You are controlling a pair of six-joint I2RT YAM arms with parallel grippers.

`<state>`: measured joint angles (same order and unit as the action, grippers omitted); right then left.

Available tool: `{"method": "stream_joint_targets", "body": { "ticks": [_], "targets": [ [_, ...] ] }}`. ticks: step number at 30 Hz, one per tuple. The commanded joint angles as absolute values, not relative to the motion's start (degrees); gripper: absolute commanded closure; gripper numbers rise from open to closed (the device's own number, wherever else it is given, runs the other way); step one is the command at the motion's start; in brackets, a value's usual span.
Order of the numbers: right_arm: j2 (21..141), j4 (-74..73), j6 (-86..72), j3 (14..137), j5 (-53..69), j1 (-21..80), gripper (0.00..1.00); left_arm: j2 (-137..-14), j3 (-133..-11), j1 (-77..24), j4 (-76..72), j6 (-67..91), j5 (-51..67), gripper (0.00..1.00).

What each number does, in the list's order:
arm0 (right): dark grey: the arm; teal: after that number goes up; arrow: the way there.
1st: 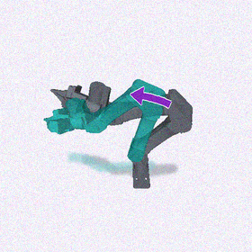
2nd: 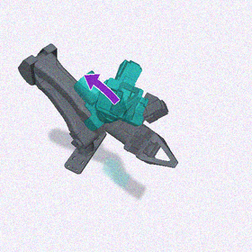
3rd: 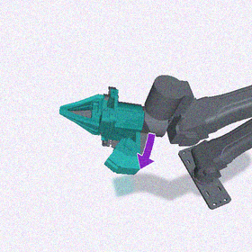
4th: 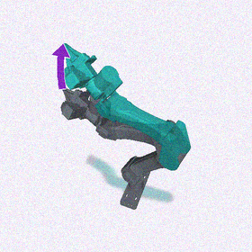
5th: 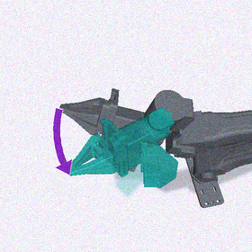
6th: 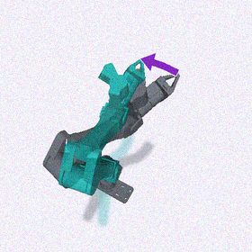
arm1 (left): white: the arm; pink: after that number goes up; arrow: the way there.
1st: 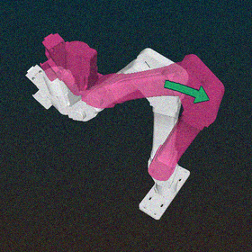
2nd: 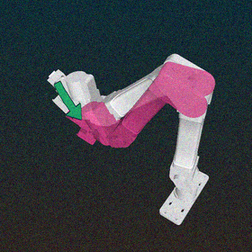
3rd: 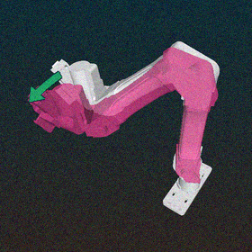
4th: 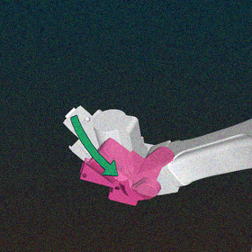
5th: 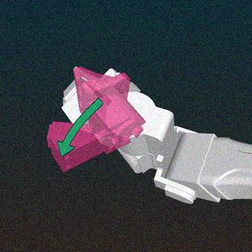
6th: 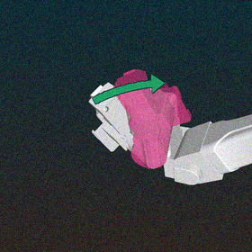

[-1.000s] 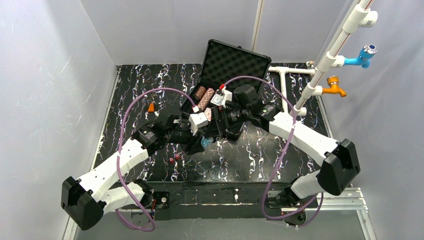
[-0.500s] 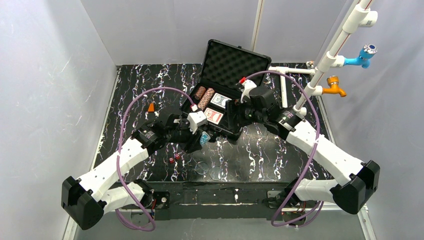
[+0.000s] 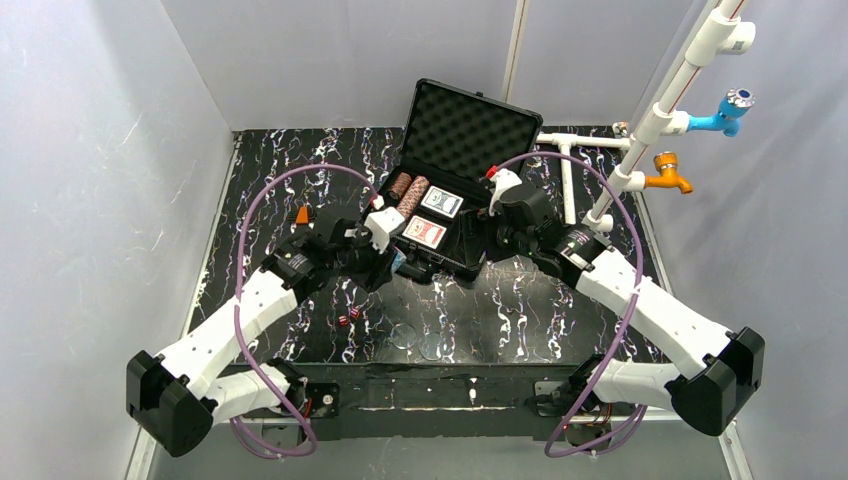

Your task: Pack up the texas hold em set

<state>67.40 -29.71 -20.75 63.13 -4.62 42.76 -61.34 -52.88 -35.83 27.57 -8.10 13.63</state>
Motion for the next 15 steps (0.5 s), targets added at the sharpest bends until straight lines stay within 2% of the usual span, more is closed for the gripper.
{"method": "stream_joint_targets", "body": {
  "ticks": [1,15],
  "targets": [
    [65.36,-29.17,-19.4,62.44,-7.11,42.63,0.02,-62.77,-57.42,-34.07,27.14,-7.91,9.89,1.0],
    [63.69,-29.67,-17.88,59.83,-9.38,42.63,0.02,-72.41,-65.6,-26.77,27.64,-5.78,7.63,1.0]
  ]
}}
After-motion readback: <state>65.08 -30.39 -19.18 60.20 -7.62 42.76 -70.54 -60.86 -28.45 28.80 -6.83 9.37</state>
